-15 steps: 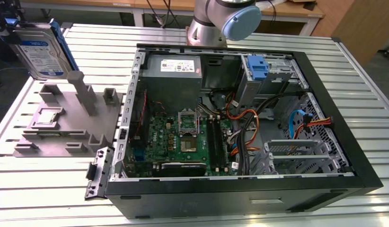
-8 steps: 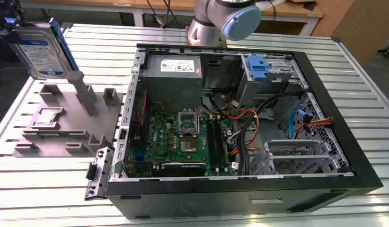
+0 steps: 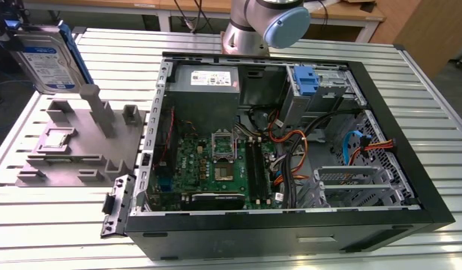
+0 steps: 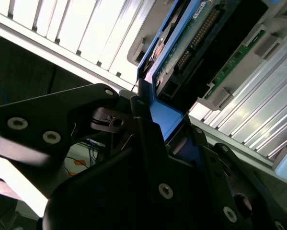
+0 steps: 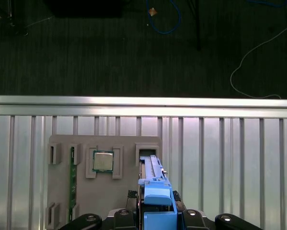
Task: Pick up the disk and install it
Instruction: 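Pick up the disk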
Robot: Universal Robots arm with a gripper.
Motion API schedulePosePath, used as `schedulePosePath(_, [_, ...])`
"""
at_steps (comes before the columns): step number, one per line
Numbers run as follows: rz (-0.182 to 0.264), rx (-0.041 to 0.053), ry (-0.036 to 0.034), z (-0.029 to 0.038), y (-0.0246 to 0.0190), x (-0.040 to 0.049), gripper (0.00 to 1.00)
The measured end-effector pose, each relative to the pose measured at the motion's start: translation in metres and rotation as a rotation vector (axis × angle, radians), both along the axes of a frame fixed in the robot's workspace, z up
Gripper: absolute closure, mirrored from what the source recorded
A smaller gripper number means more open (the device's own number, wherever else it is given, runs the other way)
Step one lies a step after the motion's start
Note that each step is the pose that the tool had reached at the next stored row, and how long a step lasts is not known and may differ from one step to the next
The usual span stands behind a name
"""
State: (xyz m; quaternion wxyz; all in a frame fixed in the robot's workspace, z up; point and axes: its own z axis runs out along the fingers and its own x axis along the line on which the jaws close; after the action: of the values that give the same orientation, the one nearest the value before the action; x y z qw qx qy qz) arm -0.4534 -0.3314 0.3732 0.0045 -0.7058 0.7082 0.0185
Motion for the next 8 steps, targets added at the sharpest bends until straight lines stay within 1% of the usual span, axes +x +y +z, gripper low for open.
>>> schedulePosePath(8, [0.000, 0.0000, 0.0001, 0.0022, 0.0000, 0.0000, 0.63])
